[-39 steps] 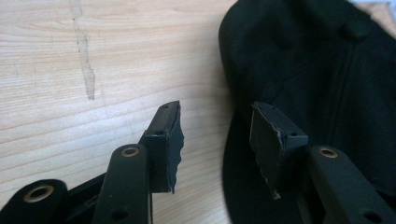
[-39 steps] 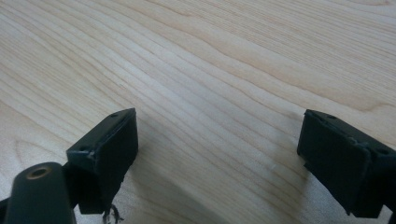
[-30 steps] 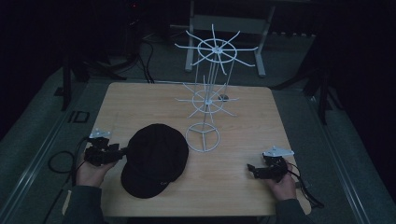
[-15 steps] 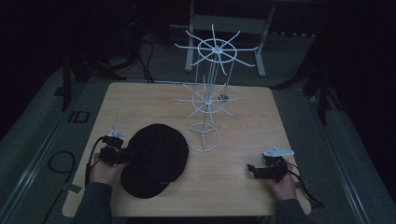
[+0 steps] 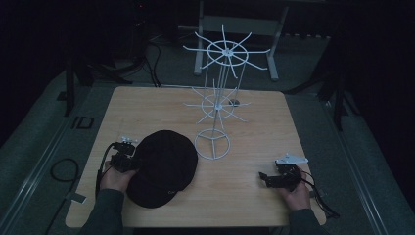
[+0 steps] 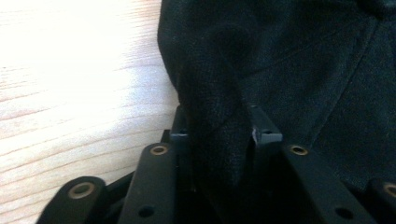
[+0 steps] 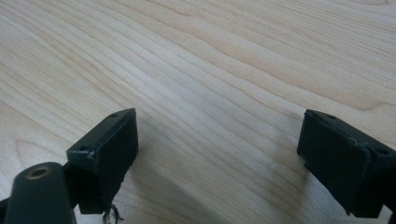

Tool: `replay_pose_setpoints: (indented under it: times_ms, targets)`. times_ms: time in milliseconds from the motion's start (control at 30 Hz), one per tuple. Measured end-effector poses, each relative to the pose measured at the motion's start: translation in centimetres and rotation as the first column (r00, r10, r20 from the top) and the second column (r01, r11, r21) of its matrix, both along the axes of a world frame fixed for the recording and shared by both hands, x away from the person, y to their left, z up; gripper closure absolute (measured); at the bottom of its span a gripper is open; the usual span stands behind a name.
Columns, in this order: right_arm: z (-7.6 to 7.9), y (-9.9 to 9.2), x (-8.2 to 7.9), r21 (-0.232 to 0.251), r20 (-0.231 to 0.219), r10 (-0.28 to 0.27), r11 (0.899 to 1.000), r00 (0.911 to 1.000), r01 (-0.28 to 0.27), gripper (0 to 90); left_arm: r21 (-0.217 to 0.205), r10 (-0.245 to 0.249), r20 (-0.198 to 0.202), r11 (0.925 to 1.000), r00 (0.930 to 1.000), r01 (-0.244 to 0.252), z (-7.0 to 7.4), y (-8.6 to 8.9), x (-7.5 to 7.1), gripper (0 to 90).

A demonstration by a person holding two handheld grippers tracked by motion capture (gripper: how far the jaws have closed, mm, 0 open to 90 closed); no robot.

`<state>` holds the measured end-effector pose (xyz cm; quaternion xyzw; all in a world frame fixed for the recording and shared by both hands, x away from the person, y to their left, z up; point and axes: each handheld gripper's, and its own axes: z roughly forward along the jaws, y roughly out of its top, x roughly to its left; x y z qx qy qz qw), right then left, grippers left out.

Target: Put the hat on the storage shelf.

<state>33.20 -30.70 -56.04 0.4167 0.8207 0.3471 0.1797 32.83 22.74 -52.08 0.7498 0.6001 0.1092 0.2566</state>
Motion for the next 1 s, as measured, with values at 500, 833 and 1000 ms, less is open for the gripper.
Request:
replay_pose_setpoints:
  times_ms: [500,833,1000]
  targets:
    - [0.0,0.0,0.0,0.000,0.000,0.000,1.000,1.0000,0.000,12.3,-0.110,0.027,0.038,0.9937,0.9989,-0.022,0.5,1.0,-0.2,78.7]
    - [0.0,0.0,0.0,0.000,0.000,0.000,1.000,1.0000,0.000,12.3,-0.166,0.036,0.082,0.9859,0.9960,-0.022,1.8,1.9,-0.4,78.8]
    - [0.0,0.0,0.0,0.000,0.000,0.000,1.000,1.0000,0.000,12.3,-0.203,0.035,0.103,0.9792,0.9940,-0.013,2.5,2.2,-0.5,78.8]
